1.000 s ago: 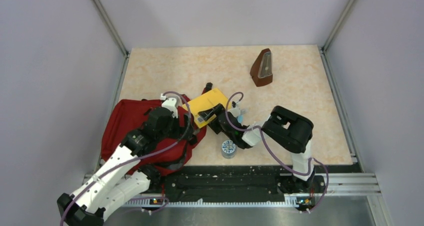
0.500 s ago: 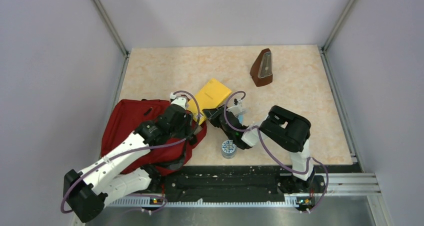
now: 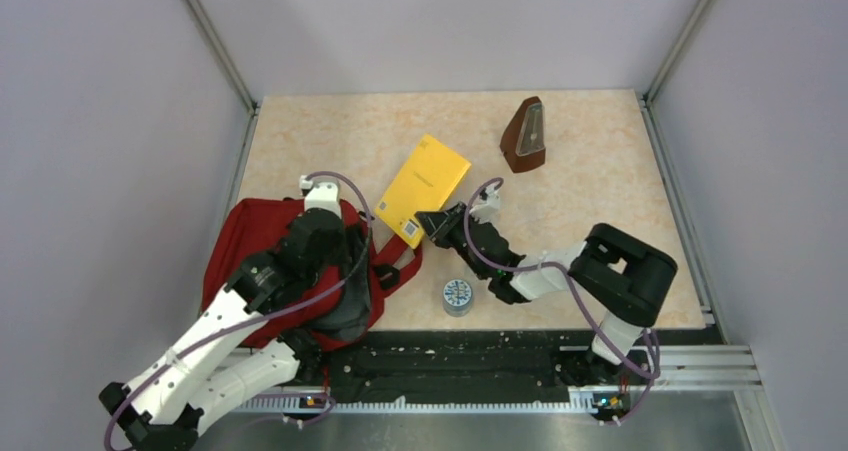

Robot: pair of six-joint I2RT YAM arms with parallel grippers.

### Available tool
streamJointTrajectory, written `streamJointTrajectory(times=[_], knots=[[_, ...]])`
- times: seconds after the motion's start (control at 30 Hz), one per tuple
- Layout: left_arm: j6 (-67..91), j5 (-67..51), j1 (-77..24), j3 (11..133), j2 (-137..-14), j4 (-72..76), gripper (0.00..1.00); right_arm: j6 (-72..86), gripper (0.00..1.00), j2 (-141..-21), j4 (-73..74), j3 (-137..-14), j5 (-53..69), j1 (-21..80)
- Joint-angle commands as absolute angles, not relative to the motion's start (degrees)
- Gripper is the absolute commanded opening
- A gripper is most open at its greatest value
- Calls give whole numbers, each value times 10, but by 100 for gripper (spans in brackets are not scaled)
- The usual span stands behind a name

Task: Pack the student bag
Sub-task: Pick up the book from the center of the board, then place the book in the student bag.

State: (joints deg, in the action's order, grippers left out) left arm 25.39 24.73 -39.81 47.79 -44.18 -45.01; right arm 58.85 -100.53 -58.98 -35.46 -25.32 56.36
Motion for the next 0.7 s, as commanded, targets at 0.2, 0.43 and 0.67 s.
streamJointTrajectory(times=[0.2, 0.43, 0.67], knots=[[141, 404, -399, 583, -349, -451, 0, 503, 0, -875, -627, -365, -77, 596], [103, 434, -399, 614, -344, -457, 0, 455, 0, -885, -586, -398, -5, 673], [93, 416, -399, 627, -355, -451, 0, 354, 0, -900, -537, -411, 16, 734]])
